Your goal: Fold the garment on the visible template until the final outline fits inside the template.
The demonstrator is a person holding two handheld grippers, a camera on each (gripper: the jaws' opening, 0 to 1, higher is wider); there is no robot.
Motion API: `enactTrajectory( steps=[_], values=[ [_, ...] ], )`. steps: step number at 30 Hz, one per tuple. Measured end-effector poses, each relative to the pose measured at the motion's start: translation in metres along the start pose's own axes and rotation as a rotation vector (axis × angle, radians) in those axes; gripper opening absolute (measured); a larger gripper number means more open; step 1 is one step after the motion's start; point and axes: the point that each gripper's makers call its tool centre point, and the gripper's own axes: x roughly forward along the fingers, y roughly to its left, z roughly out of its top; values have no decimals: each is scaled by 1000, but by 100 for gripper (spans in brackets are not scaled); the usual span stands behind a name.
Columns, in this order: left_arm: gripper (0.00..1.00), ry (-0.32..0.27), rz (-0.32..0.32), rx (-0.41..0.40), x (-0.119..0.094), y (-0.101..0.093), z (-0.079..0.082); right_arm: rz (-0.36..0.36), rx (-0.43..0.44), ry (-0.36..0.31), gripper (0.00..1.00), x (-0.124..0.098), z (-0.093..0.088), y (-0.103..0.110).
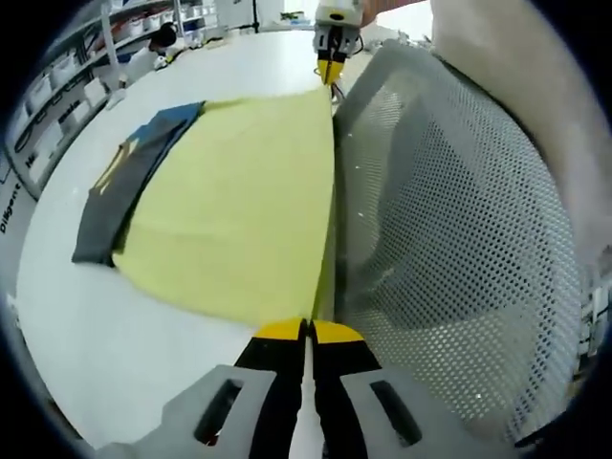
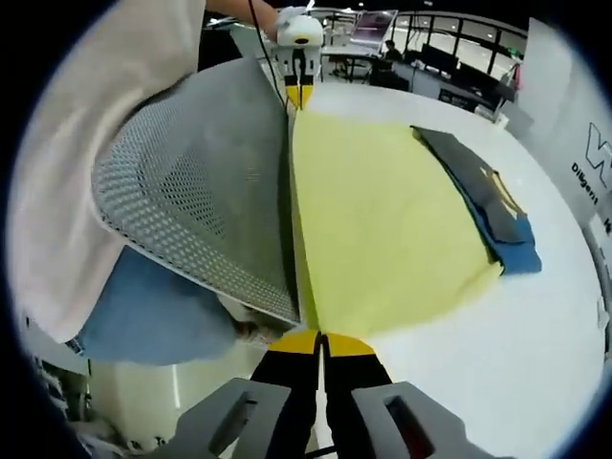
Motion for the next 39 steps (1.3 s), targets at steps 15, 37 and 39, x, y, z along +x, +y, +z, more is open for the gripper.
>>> enactTrajectory(
  steps=[15,37,39],
  values=[
    [0,-28,-26,-12,-56,37,40,-64,-34,-36,0,-50,32,-62],
    [0,-79,126,-46,-116,189,83,-251,-54,-87,0,-96,85,-226],
    [0,-76,128,-49,-117,200,86,-261,-53,-85,0,-95,86,-238]
  ],
)
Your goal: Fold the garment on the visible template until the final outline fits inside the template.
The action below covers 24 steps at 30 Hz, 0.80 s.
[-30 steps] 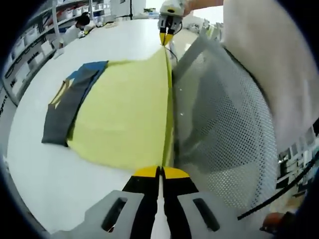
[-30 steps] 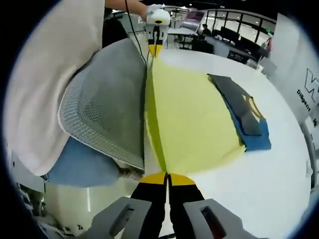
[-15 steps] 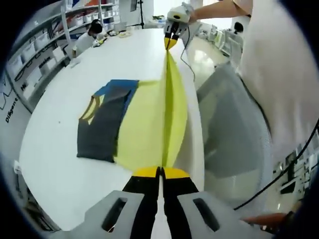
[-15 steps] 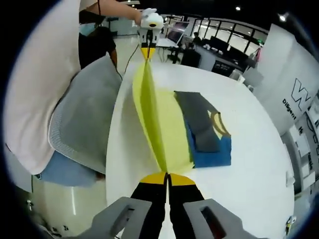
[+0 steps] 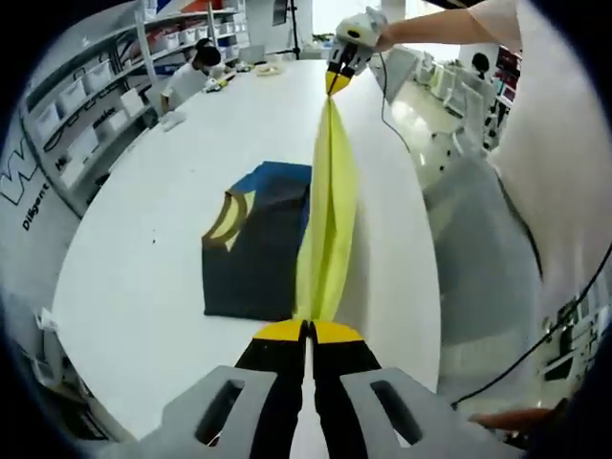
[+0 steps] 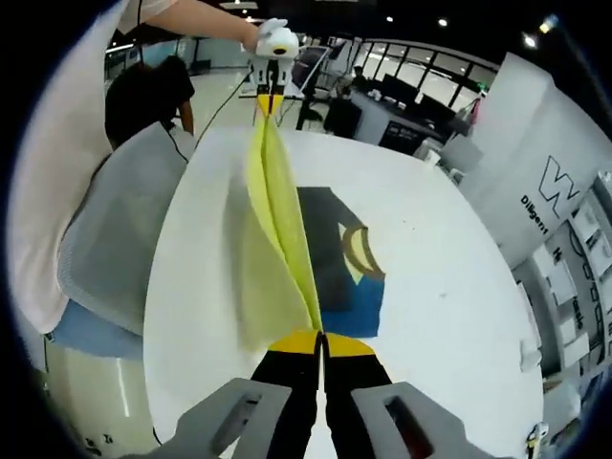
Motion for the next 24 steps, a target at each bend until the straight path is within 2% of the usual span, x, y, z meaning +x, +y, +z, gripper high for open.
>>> enactTrajectory(
  steps=[11,16,24],
  values=[
    [0,18,3,-59,17,61,6,-25,51,8,0,26,-6,-47],
    [0,22,-4,-110,29,85,2,-26,69,29,0,41,-7,-62],
    [0,22,-20,-184,50,117,-4,-13,111,54,0,68,-20,-86]
  ],
)
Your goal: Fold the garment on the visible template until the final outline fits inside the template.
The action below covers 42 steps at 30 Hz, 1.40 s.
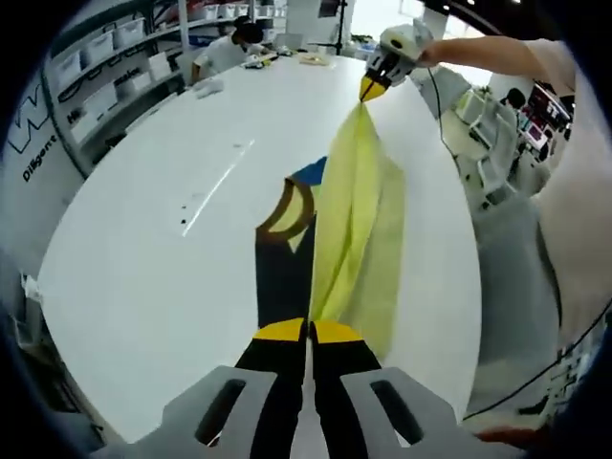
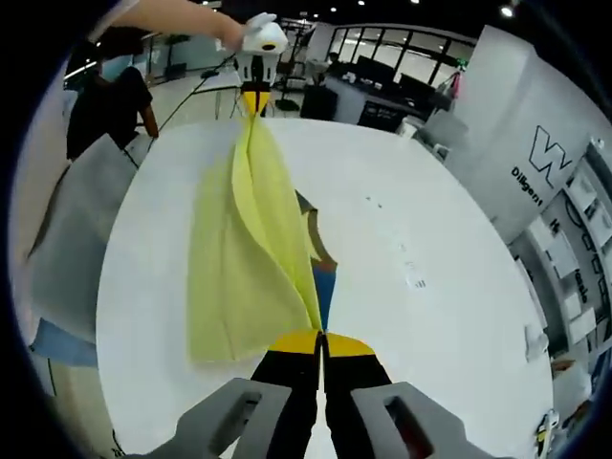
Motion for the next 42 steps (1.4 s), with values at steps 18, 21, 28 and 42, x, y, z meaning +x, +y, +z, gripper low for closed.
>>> enactTrajectory(
  steps=[18,21,28,42],
  values=[
    [0,26,31,-198,51,43,-9,5,126,71,0,68,-31,-40],
    [0,13,45,-242,58,47,-10,-3,150,79,0,78,-34,-41],
    [0,48,160,-297,64,67,-33,-58,206,101,0,93,-40,-49],
    [10,10,80,-76,90,48,-12,-4,174,107,3,116,-33,-20]
  ],
)
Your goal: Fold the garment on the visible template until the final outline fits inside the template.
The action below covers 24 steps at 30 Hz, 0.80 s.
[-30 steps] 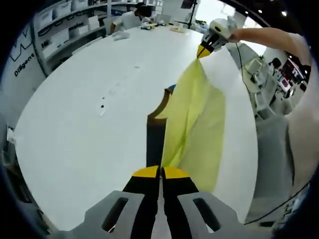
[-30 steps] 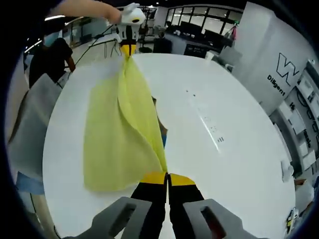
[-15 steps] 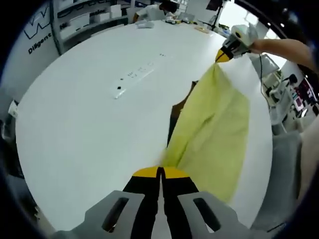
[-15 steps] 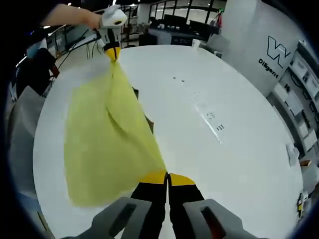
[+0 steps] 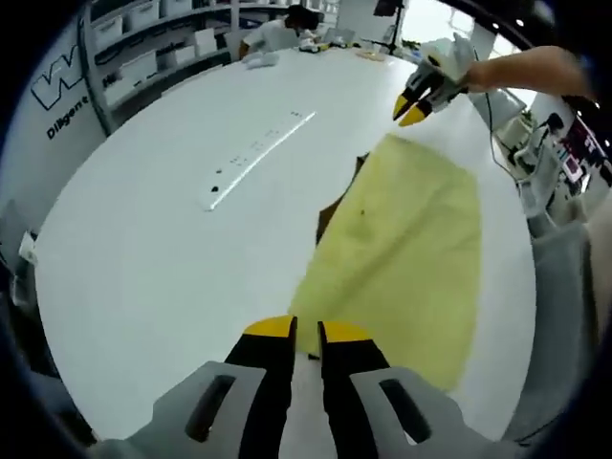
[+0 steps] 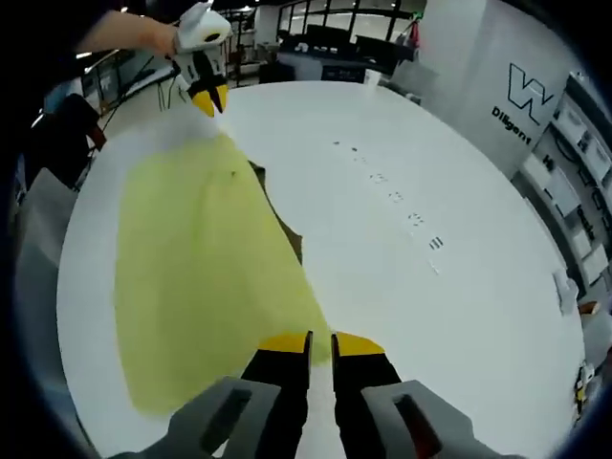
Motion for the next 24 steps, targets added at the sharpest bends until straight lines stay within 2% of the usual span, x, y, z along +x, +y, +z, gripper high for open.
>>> enactTrajectory(
  steps=[6,9,12,19,24],
  values=[
    [13,-9,-32,93,20,-11,12,53,-61,-19,9,13,13,12],
    [14,-6,-32,110,28,-11,18,68,-85,-9,10,19,16,15],
    [15,3,-34,103,36,-8,21,89,-69,-15,12,25,18,15],
    [15,58,-82,96,52,-15,8,111,-74,-1,11,40,16,19],
    [14,68,-81,91,58,-12,4,111,-66,-5,9,47,14,19]
  ],
)
